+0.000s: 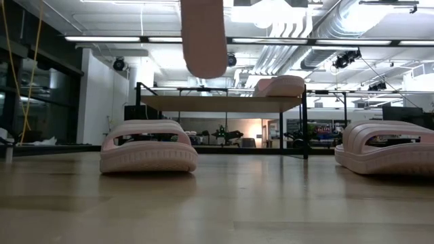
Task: Pick and place slides into the shelf
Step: Put the white slide on the shelf
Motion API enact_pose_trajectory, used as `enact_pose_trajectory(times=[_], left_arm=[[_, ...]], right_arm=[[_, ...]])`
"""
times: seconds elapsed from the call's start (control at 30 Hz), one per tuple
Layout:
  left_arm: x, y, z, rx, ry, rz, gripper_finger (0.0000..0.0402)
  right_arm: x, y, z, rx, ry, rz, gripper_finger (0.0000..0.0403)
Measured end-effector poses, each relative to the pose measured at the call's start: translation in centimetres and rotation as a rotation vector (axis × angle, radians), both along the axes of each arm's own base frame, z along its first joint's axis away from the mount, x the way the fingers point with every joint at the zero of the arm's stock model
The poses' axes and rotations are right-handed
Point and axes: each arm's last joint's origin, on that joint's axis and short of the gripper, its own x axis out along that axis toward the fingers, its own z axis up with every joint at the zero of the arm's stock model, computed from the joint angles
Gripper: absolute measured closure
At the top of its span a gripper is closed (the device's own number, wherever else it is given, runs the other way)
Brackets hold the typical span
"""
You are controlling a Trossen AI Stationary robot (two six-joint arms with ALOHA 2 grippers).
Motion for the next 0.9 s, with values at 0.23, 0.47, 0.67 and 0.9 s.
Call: enact_pose_trajectory(times=[0.23, 0.47, 0.67, 0.9], left_arm=[[-0.3, 0.1, 0.2, -0.012, -0.005, -0.009, 0.0275], [-0.4, 0.1, 0.2, -0.017, -0.001, -0.023, 0.0275], [-0.4, 0.0, 0.2, -0.02, 0.002, -0.03, 0.0275], [-0.4, 0.0, 0.2, -0.011, 0.005, -0.038, 0.0275]], right_arm=[[-0.2, -4.1, 0.1, 0.038, 0.025, -0.036, 0.0348], [-0.6, -7.8, -0.2, 0.077, 0.054, -0.075, 0.0348], [-1.2, -10.7, -0.4, 0.089, 0.082, -0.108, 0.0348], [-2.0, -13.7, -0.5, 0.104, 0.088, -0.135, 0.0348]])
